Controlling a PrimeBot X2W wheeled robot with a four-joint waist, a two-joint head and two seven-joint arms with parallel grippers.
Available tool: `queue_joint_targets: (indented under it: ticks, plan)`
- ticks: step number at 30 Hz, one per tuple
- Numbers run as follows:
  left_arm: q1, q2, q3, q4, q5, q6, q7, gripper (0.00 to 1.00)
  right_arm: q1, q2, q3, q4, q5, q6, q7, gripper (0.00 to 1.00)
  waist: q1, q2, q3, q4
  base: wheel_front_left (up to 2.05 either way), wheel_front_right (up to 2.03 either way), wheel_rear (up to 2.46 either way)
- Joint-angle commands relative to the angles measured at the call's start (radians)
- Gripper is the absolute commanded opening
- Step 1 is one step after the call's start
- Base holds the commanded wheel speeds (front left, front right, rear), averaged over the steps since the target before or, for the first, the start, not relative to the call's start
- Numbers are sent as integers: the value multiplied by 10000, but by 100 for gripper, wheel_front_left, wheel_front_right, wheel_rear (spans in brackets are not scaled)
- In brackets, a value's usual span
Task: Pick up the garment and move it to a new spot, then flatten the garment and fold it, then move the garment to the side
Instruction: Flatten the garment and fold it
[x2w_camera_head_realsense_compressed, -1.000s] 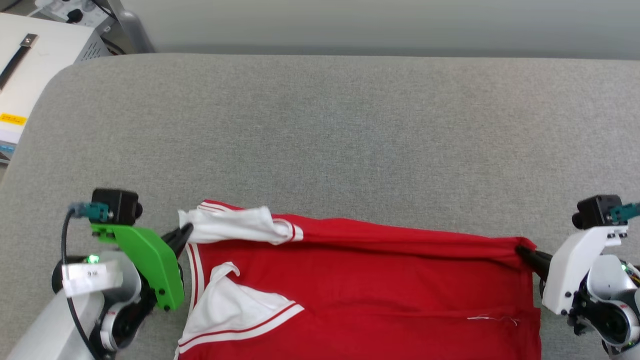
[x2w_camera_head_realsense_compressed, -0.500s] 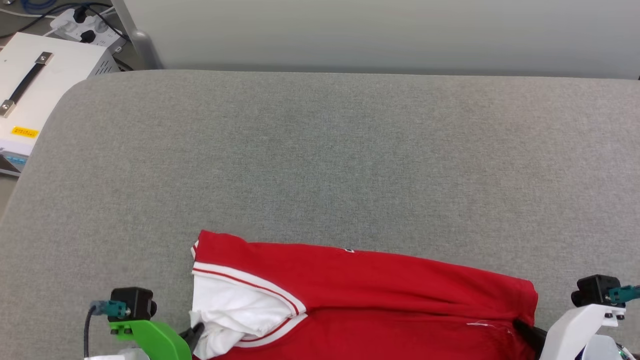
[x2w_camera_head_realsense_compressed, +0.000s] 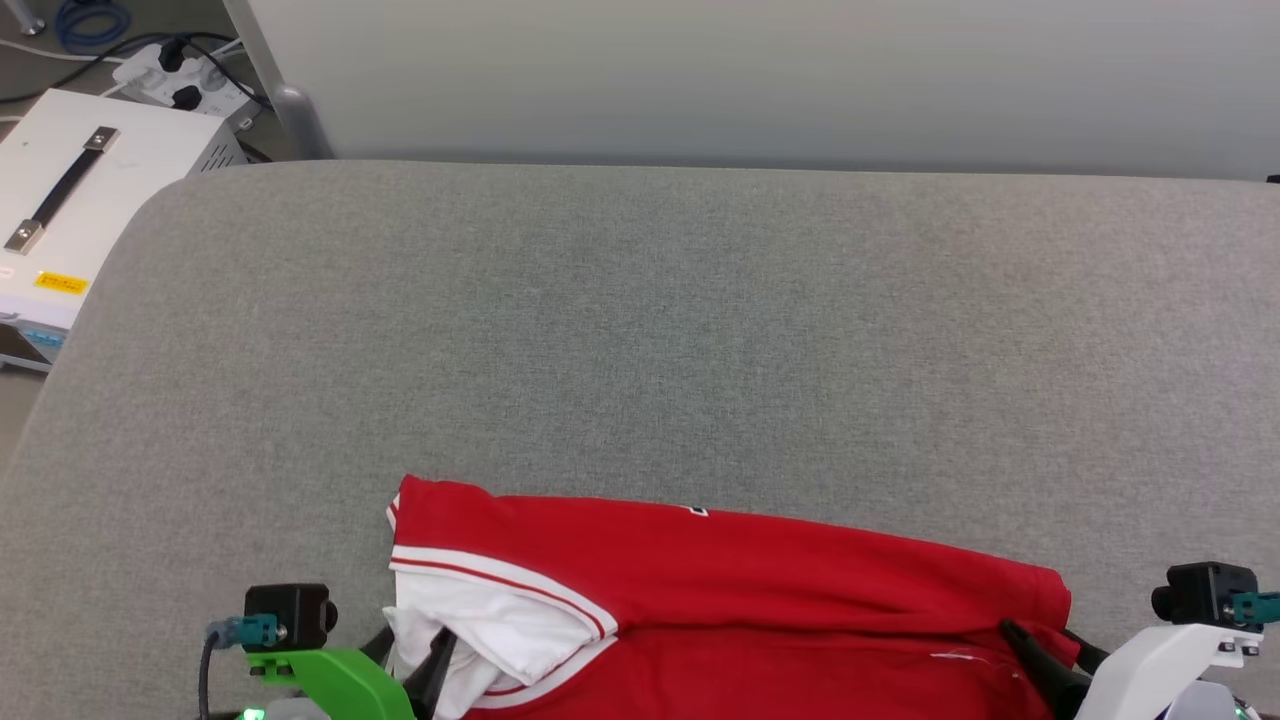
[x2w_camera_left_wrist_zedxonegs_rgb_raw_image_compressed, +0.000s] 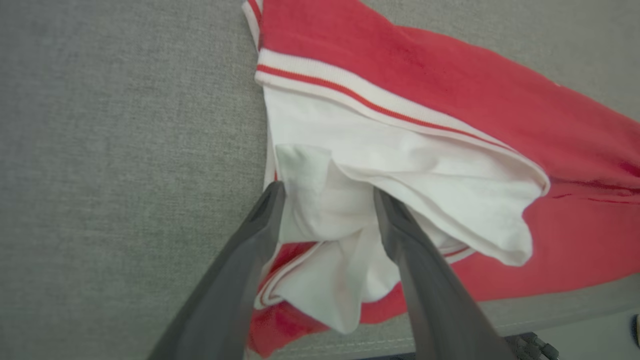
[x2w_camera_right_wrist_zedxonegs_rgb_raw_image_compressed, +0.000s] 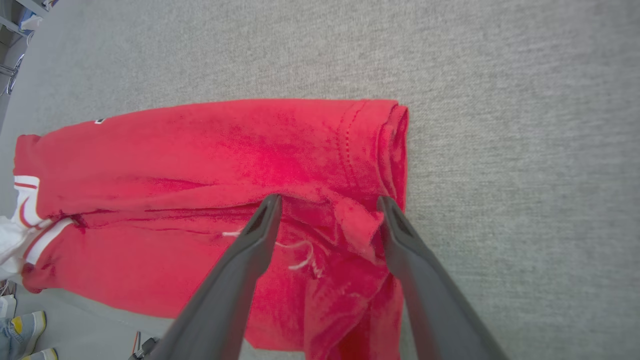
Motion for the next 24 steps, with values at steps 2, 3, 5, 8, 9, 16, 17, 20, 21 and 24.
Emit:
queue_joint_targets:
  ticks: [2, 3, 5, 8, 9, 16, 17, 20, 21, 24]
  plan:
    - [-437, -56, 126, -69, 430, -17, -549, 100, 183, -92, -84, -358, -139, -7, -50, 100, 1, 0, -195, -18, 0, 0, 0]
    - [-538, -67, 185, -128, 578, 18, -800, 100, 204, -111, -164, -520, -183, -7, -7, 100, 1, 0, -244, -20, 0, 0, 0]
    - [-808, -112, 420, -492, 1133, 239, -1768, 100, 254, -210, -635, -907, -350, -7, 345, 100, 1, 0, -396, -35, 0, 0, 0]
    - [-980, -280, 647, -717, 1510, 412, -2706, 100, 242, -269, -1054, -1029, -513, -7, 808, 100, 1, 0, -417, -24, 0, 0, 0]
    - [-1104, -419, 767, -855, 1809, 518, -3419, 100, 145, -294, -1221, -1076, -665, -7, 1243, 100, 1, 0, -349, 24, 0, 0, 0]
    - [-1490, -785, 767, -1020, 2418, 803, -4085, 100, -80, -84, -1062, -654, -612, -7, 1581, 100, 1, 0, 24, 326, 0, 0, 0]
    - [-1541, -846, 754, -1008, 2497, 840, -4131, 100, -80, -75, -1010, -536, -614, -7, 1616, 100, 1, 0, 74, 365, 0, 0, 0]
    - [-1640, -1049, 637, -945, 2681, 879, -4222, 100, -42, 132, -792, -169, -426, -7, 1718, 100, 1, 0, 240, 485, 0, 0, 0]
    - [-1655, -1094, 604, -910, 2719, 890, -4236, 100, -16, 138, -701, -49, -429, -7, 1744, 100, 1, 0, 285, 509, 0, 0, 0]
    - [-1706, -1183, 558, -782, 2827, 886, -4287, 100, 39, 219, -394, 402, -228, -7, 1886, 100, 1, 0, 385, 537, 0, 0, 0]
